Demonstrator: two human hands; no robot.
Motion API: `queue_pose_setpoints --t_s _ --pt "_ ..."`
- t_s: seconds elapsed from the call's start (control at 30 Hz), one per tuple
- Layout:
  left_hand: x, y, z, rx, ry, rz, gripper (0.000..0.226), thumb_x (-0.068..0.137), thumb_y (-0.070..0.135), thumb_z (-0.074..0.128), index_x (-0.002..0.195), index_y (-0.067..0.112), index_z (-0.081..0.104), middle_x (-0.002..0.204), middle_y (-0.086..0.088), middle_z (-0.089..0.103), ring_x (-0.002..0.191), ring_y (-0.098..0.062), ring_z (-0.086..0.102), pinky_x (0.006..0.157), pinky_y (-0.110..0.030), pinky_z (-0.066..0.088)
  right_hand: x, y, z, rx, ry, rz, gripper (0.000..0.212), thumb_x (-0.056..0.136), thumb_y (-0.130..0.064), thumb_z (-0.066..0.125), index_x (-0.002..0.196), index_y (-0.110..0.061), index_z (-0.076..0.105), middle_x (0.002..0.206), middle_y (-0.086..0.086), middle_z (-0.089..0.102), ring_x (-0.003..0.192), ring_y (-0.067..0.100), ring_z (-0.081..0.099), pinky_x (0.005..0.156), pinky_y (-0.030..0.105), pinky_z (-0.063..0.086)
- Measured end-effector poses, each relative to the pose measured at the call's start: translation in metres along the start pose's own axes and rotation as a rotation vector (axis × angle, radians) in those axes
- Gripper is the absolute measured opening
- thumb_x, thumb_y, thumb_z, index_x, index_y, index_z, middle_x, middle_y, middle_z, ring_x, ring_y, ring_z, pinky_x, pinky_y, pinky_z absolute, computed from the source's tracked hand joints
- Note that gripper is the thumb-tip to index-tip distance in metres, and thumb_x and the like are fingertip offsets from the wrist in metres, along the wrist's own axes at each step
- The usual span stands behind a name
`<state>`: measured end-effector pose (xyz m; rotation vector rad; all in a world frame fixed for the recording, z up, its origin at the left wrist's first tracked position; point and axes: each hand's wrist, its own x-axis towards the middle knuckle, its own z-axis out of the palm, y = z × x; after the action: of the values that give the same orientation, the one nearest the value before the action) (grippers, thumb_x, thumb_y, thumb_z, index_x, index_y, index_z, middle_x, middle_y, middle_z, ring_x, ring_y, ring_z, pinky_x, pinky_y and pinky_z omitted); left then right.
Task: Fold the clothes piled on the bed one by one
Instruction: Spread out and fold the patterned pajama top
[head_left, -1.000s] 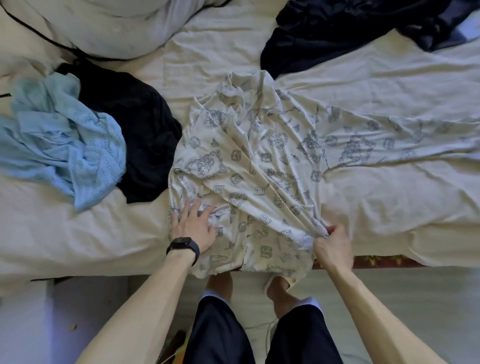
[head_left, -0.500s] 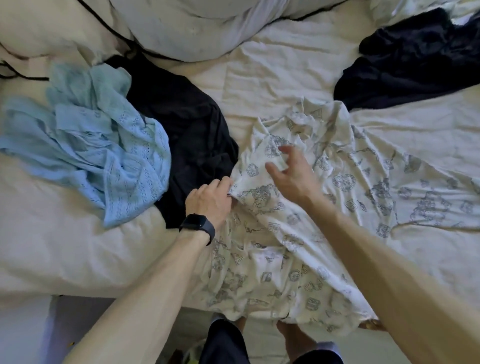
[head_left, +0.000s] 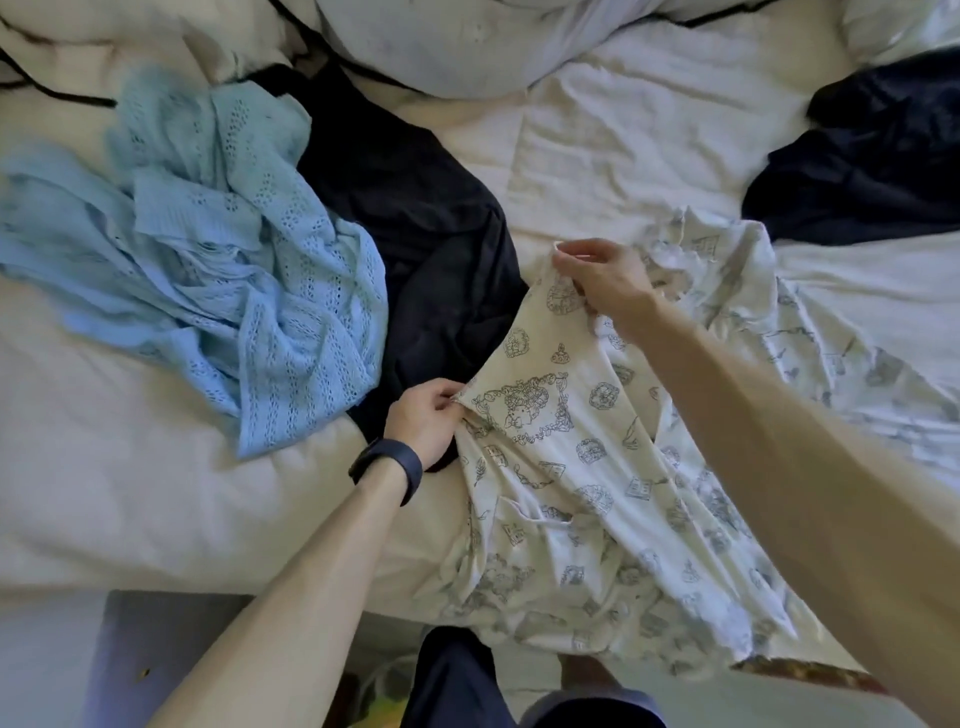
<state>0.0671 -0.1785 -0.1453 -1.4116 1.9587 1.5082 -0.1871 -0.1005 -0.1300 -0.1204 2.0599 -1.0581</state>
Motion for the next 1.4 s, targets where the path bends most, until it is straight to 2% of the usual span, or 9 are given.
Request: queue_pose_setpoints --t_s 0.1,0.2,0.27,0.37,0.5,0.63,0.83,1.1,1.4 --pt "-0.006 0.011 0.002 -0.003 -0.083 -0.003 0.019 0.081 0.035 0.064 0.099 0.039 0.063 0.092 0.015 0.069 0.094 -0.010 0.065 0.069 -0.017 0.043 -0.006 0.011 0.003 -0.112 0.045 0.000 0.019 0.088 -0.038 0.078 0.101 -0.028 0.069 0.102 -0.007 0.073 0.087 0.006 0.070 0.078 0.025 0.057" --pt "-0.010 0.026 0.007 0.128 -0.090 0.050 0.040 0.081 0.060 0.053 0.108 0.032 0.060 0.095 0.014 0.067 0.093 -0.014 0.063 0.069 -0.026 0.044 -0.008 0.012 0.013 -0.120 0.088 -0.071 0.008 0.091 -0.024 0.075 0.097 -0.022 0.069 0.095 -0.004 0.073 0.063 -0.010 0.063 0.055 0.007 0.047" --pt "-0.009 0.034 0.009 0.345 -0.008 0.089 0.052 0.092 0.066 0.046 0.121 0.024 0.056 0.107 0.005 0.064 0.098 -0.020 0.061 0.073 -0.033 0.046 -0.009 0.006 0.016 -0.043 0.135 -0.064 0.017 0.094 -0.022 0.073 0.109 -0.016 0.070 0.100 -0.002 0.072 0.068 -0.010 0.062 0.054 0.004 0.045" --pt "-0.008 0.046 0.012 0.561 0.282 0.386 0.044 0.096 0.042 0.054 0.130 0.014 0.052 0.122 -0.008 0.057 0.106 -0.030 0.058 0.072 -0.037 0.047 -0.019 0.006 0.007 0.028 0.200 -0.048 0.035 0.099 -0.027 0.063 0.131 -0.014 0.059 0.118 -0.002 0.070 0.095 0.005 0.067 0.079 0.020 0.057" --pt "0.013 0.068 0.036 0.888 0.241 0.863 0.061 0.096 0.037 0.045 0.151 0.011 0.037 0.156 -0.016 0.035 0.145 -0.033 0.032 0.116 -0.050 0.029 -0.088 0.055 -0.002 -0.192 0.376 -0.231 0.035 0.101 -0.027 0.053 0.133 -0.014 0.056 0.124 -0.007 0.061 0.113 0.011 0.058 0.097 0.033 0.050" --pt "0.055 0.066 0.058 1.204 -0.039 0.787 0.067 0.098 0.065 0.009 0.156 0.040 -0.013 0.167 0.001 -0.016 0.154 -0.026 -0.014 0.120 -0.051 -0.012 -0.172 0.158 -0.013 -0.733 0.243 -0.396 0.049 0.105 -0.036 0.042 0.149 -0.018 0.051 0.162 0.006 0.039 0.150 0.027 0.034 0.121 0.046 0.031" --pt "0.064 0.064 0.062 1.197 0.042 0.576 0.065 0.094 0.076 0.000 0.149 0.053 -0.022 0.167 -0.001 -0.015 0.154 -0.023 -0.014 0.117 -0.057 -0.015 -0.250 0.295 -0.067 -1.081 0.095 -0.209 0.066 0.104 -0.062 0.026 0.162 -0.030 0.026 0.171 0.003 0.012 0.157 0.025 0.014 0.123 0.061 0.016" --pt "-0.032 0.111 0.147 0.908 0.238 0.508 0.061 0.104 0.042 0.031 0.160 0.033 0.010 0.168 -0.005 -0.003 0.155 -0.026 -0.002 0.121 -0.057 0.000 -0.298 0.333 -0.133 -0.997 0.094 -0.170 0.075 0.100 -0.068 0.030 0.163 -0.028 0.022 0.171 0.006 0.011 0.157 0.026 0.014 0.123 0.059 0.010" --pt "-0.124 0.169 0.415 1.124 -0.230 0.672 0.062 0.104 0.046 0.028 0.157 0.044 -0.003 0.166 0.004 -0.020 0.153 -0.020 -0.017 0.119 -0.049 -0.017 -0.275 0.354 -0.326 -0.566 0.271 0.029 0.077 0.100 -0.063 0.036 0.163 -0.023 0.015 0.171 -0.002 0.001 0.158 0.014 -0.005 0.127 0.043 0.002"
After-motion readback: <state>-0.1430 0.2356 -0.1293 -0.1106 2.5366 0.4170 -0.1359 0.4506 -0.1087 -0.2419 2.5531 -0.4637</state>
